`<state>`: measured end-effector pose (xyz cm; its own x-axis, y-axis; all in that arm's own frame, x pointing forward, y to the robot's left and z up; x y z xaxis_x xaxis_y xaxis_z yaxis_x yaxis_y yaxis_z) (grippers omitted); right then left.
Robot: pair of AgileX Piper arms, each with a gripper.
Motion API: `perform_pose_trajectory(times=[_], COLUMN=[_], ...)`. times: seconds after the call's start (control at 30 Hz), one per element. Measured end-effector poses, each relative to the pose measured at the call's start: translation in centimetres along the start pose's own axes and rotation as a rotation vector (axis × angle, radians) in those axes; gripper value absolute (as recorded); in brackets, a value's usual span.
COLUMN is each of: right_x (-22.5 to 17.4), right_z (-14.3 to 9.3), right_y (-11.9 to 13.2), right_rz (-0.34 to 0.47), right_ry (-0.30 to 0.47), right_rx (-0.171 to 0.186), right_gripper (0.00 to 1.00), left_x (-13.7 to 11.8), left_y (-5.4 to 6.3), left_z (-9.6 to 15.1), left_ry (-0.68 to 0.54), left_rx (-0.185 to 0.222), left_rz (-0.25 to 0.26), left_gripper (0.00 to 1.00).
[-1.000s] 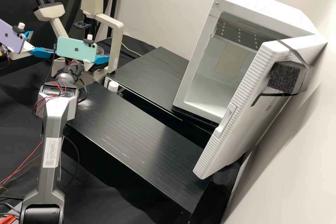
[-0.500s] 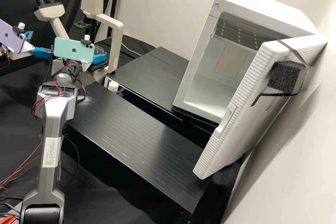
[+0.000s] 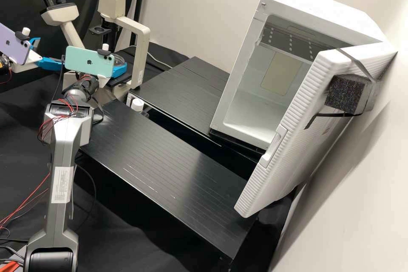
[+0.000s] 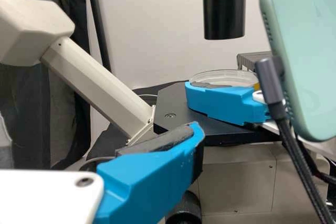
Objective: Move the petri dish to the bench.
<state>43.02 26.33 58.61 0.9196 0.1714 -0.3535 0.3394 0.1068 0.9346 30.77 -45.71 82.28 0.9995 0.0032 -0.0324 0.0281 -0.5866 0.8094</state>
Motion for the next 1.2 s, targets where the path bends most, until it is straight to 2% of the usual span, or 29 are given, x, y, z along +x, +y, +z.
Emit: perform_pose_trajectory(times=[0.6, 0.7, 0.8, 0.83, 0.93, 1.07, 1.2], right_x=[0.0, -0.6, -1.8, -2.2, -3.9, -6.5, -8.6], right_z=[0.2, 0.5, 0.6, 0.8, 0.8, 0.6, 0.4], right_y=[-0.2, -0.1, 0.7, 0.8, 2.3, 4.1, 5.4], right_rz=[-0.003, 0.016, 0.028, 0.03, 0.06, 0.094, 0.134], right_ry=[0.0, 0.004, 0.007, 0.01, 0.026, 0.049, 0.08], right_rx=[0.0, -0.006, -0.008, -0.022, -0.032, -0.019, -0.032], right_gripper=[0.0, 0.0, 0.0, 0.0, 0.0, 0.0, 0.0], left_x=[0.0, 0.0, 0.0, 0.0, 0.0, 0.0, 0.0], left_y=[0.0, 0.0, 0.0, 0.0, 0.0, 0.0, 0.0], left_z=[0.0, 0.0, 0.0, 0.0, 0.0, 0.0, 0.0], left_ry=[0.0, 0.0, 0.0, 0.0, 0.0, 0.0, 0.0], left_rx=[0.0, 0.0, 0.0, 0.0, 0.0, 0.0, 0.0], left_rz=[0.0, 0.0, 0.0, 0.0, 0.0, 0.0, 0.0], left_gripper=[1.0, 1.0, 1.0, 1.0, 1.0, 1.0, 1.0])
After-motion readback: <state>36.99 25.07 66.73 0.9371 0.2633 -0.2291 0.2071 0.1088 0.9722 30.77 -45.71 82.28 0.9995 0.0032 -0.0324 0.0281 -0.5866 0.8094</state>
